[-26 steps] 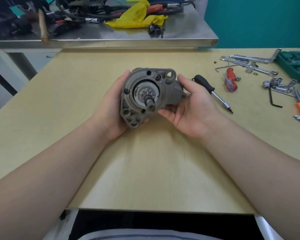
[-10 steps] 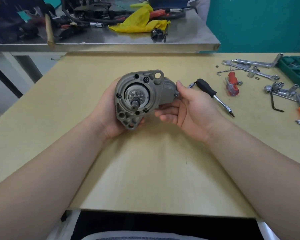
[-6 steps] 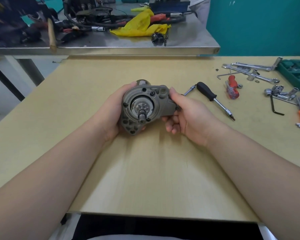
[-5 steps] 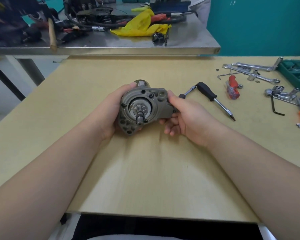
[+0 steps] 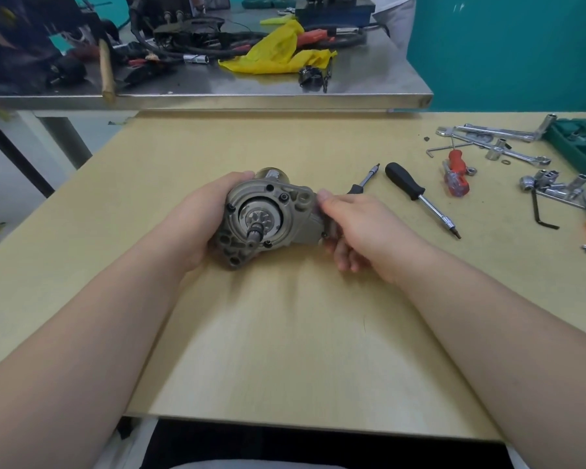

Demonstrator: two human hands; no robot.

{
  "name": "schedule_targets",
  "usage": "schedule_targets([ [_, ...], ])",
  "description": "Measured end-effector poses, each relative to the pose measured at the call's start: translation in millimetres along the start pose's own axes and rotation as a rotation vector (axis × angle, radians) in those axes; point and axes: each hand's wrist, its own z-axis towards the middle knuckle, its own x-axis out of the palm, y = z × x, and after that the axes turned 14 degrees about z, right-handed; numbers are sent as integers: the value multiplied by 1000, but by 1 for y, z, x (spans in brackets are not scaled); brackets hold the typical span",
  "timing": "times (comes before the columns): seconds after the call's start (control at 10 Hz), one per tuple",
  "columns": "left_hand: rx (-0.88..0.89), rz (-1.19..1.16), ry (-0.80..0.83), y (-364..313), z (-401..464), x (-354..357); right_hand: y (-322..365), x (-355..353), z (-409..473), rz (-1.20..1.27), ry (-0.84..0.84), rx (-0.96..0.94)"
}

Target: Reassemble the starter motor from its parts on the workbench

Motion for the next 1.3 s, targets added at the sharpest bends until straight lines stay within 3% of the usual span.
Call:
schedule_targets([
  [0.2, 7, -12, -26, 1, -1, 4, 12, -33, 5, -609, -283, -56],
  [0.3, 13, -37, -54, 4, 3, 6, 16, -36, 1, -633, -351, -185],
  [0.4, 2, -53, -95, 9, 3, 8, 15, -20, -12, -464, -156, -356],
  [0.5, -23, -29, -188, 9, 3, 8, 9, -11, -14, -481, -4, -423],
  [0.6, 9, 124, -393, 4, 5, 5, 9, -14, -11, -387, 14, -390],
  [0.7, 191, 251, -465, 5, 4, 2, 6, -15, -9, -408, 106, -393],
  [1.0, 464, 371, 50, 7, -2, -43, 1, -17, -6, -417, 131, -426],
  [1.2, 462, 278, 85, 9, -2, -19, 3, -20, -6, -430, 16, -392],
  [1.3, 469, 230, -158, 2, -3, -21, 13, -29, -7, -309, -122, -356],
])
